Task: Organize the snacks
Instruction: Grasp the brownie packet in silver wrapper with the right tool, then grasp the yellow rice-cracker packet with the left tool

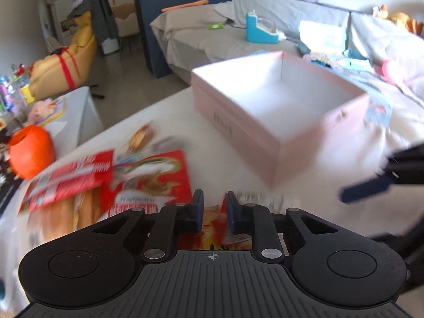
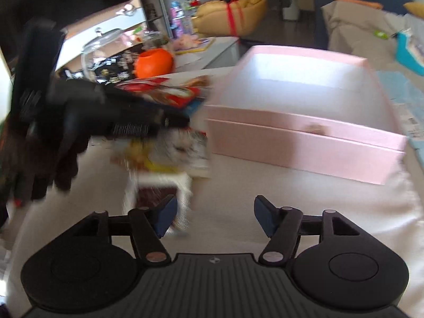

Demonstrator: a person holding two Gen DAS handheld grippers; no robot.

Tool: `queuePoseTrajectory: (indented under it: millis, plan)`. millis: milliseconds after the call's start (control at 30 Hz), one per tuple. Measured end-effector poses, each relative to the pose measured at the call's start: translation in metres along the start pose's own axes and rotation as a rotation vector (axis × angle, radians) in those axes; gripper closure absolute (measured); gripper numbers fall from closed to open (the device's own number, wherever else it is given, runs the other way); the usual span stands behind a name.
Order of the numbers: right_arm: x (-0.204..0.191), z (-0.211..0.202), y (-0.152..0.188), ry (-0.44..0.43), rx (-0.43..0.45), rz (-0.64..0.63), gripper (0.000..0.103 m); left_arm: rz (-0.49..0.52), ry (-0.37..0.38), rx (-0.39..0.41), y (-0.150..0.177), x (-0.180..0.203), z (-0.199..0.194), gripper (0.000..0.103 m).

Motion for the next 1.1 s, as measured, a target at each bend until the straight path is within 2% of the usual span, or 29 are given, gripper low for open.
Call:
queuePoseTrajectory:
  millis: [167, 333, 400, 533, 733, 833, 967, 1100]
  plan:
    - [-0.049, 0.006, 0.001, -0.078, -0.032, -0.070, 0.030, -0.036, -0.089, -0.035, 0.031, -0.006, -0.029, 0.080]
    - [-0.074, -0.001, 0.026, 0.012, -0.012, -0.277, 0.028, -0.218, -0.040, 0.067, 0.034, -0.023, -0.055, 0.079]
    - [-0.067, -0.006, 0.034, 0.049, 0.014, -0.304, 0.026, -0.224, -0.019, 0.084, 0.028, -0.020, -0.056, 0.078]
    - [-0.029, -0.006, 0.030, 0.149, 0.023, -0.241, 0.025, -0.205, 0.035, 0.062, 0.013, -0.001, -0.041, 0.078]
    - [0.033, -0.016, 0.035, 0.273, 0.027, -0.085, 0.023, -0.179, 0.025, -0.008, 0.015, 0.029, -0.013, 0.075]
    - [0.056, -0.016, 0.042, 0.267, 0.042, -0.005, 0.018, -0.147, 0.035, -0.022, 0.015, 0.043, -0.008, 0.066]
    - [0.063, -0.013, 0.045, 0.274, 0.101, 0.019, 0.016, -0.136, 0.059, -0.030, 0.015, 0.051, -0.007, 0.065]
    - [0.067, -0.015, 0.046, 0.271, 0.107, 0.025, 0.015, -0.115, 0.086, -0.031, 0.018, 0.058, -0.009, 0.065]
Point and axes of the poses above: each gripper's, at about its wrist camera, not at the fingertips, and z roughly the way its jaws point, x to its right, y to its underside, the point moved 8 cm from there along z, roughly the way its jaws point, and after that the axes turned 10 degrees about y, right-handed, at the moved point
